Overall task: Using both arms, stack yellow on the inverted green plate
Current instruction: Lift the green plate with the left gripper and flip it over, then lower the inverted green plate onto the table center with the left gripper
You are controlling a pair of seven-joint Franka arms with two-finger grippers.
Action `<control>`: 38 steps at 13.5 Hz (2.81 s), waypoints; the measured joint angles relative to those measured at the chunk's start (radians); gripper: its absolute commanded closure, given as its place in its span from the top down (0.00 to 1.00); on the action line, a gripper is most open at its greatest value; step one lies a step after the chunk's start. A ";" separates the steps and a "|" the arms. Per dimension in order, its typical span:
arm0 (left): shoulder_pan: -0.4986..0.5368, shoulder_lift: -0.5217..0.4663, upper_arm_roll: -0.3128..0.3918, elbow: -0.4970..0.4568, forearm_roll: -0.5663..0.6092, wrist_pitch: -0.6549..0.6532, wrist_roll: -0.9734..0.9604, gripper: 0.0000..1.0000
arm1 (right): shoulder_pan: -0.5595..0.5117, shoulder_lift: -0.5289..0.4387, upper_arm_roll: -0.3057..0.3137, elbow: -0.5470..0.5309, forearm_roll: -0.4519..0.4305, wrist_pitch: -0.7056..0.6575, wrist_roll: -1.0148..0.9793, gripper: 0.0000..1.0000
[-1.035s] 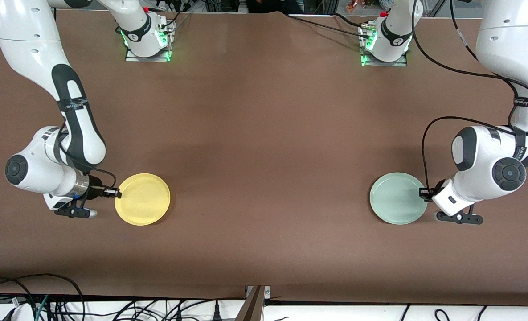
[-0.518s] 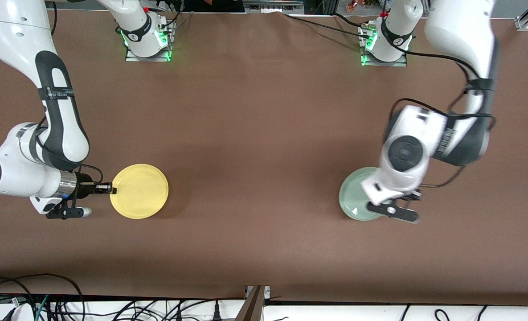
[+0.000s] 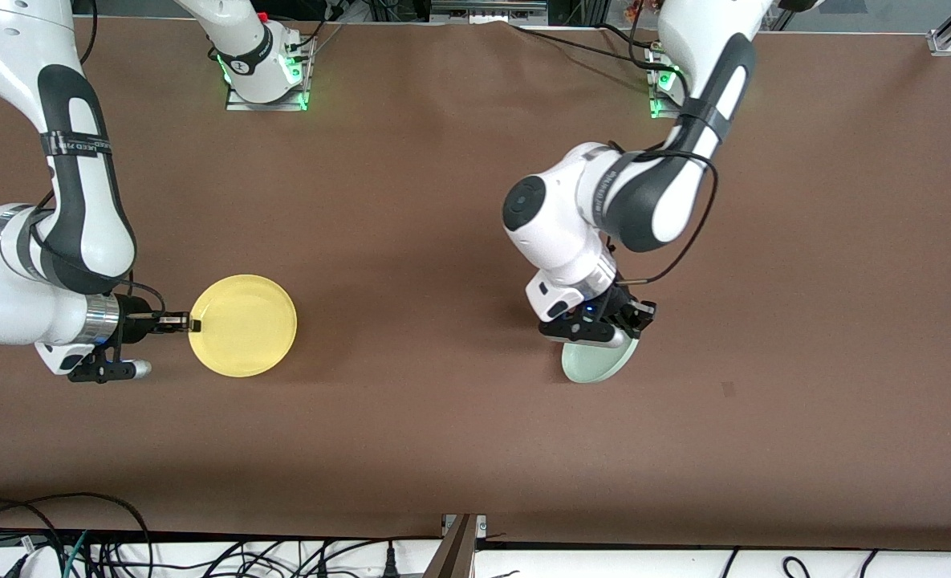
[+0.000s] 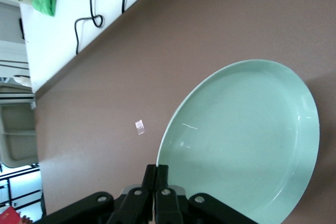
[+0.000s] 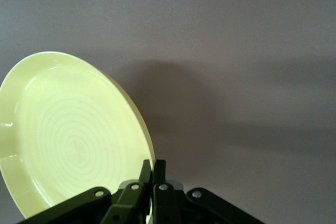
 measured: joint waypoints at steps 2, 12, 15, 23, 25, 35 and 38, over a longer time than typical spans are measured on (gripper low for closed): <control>-0.024 0.032 0.007 0.036 0.026 -0.017 -0.002 0.00 | 0.000 0.006 0.000 -0.001 0.000 0.000 0.000 0.00; -0.310 0.101 0.114 0.053 0.264 -0.088 -0.040 0.00 | -0.002 0.010 -0.001 -0.002 0.000 -0.003 0.018 0.00; -0.384 0.128 0.155 0.055 0.265 -0.111 -0.053 0.00 | -0.004 0.016 -0.001 -0.004 0.000 -0.006 0.028 0.00; -0.529 0.233 0.204 0.060 0.299 -0.185 -0.173 0.00 | -0.016 0.032 -0.004 -0.004 0.000 -0.006 0.028 0.00; -0.536 0.236 0.206 0.061 0.299 -0.185 -0.187 0.00 | -0.016 0.032 -0.004 -0.004 0.000 -0.006 0.028 0.00; -0.637 0.267 0.211 0.063 0.302 -0.209 -0.322 0.37 | -0.016 0.033 -0.004 -0.004 0.000 -0.007 0.028 0.00; -0.677 0.284 0.210 0.063 0.302 -0.206 -0.351 1.00 | -0.017 0.033 -0.004 -0.004 0.000 -0.007 0.028 0.00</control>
